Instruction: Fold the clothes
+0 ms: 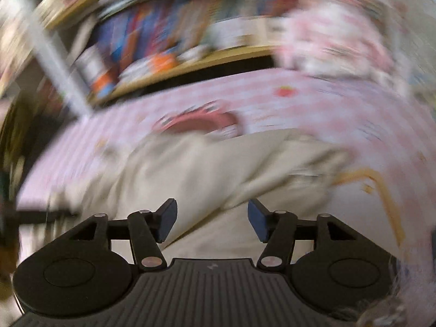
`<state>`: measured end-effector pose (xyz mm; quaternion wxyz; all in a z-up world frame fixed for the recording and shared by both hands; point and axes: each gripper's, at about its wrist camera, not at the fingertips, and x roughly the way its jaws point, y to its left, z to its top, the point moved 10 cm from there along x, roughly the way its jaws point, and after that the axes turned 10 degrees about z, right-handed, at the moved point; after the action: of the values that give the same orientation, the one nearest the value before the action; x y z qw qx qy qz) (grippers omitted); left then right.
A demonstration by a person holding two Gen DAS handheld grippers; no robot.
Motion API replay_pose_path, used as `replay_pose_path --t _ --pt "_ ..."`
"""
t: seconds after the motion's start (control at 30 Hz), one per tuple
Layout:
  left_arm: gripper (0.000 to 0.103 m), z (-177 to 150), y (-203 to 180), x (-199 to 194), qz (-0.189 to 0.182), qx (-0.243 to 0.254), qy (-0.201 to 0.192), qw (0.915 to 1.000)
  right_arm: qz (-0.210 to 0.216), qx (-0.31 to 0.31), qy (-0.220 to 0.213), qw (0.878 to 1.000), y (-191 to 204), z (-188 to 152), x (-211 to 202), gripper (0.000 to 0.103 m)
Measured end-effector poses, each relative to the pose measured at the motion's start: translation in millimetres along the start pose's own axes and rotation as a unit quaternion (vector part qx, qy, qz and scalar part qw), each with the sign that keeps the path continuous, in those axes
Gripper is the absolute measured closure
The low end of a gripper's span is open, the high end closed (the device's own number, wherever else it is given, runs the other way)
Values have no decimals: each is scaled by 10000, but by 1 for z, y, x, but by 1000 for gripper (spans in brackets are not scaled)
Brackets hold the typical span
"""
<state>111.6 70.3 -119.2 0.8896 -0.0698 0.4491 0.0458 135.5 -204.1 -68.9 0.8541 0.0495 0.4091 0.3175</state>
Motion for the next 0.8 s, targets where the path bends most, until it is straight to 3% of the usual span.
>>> replay_pose_path --t 0.03,0.13,0.23,0.3,0.33,0.37,0.4,0.57,0.8 --pt "86 0 2 0 1 -51 -9 10000 -18 -366 158 9992 13 -6 9 42" --pt "101 -2 8 1 -199 -273 45 9994 -173 -1438 575 9878 46 -26 36 42" --pt "102 -4 12 -8 -423 -337 0 9985 -439 -2098 730 9740 58 -36 56 43" --pt "102 3 14 -25 -509 -275 -275 9979 -624 -2294 755 9684 56 -37 65 49" --pt "102 10 16 -36 -516 -240 -450 9974 -699 -2380 755 9658 54 -36 68 61" --pt "102 17 20 -46 -487 -194 -632 9966 -711 -2424 743 9647 52 -34 69 81" --pt "102 26 26 -56 -419 -137 -821 9956 -741 -2419 725 9647 49 -31 68 89" --pt "103 75 65 -94 160 66 -1626 9865 -617 -1947 166 9788 38 19 35 91" --pt "102 142 100 -99 916 407 -2148 9715 -159 -1541 -242 9876 20 97 5 92"
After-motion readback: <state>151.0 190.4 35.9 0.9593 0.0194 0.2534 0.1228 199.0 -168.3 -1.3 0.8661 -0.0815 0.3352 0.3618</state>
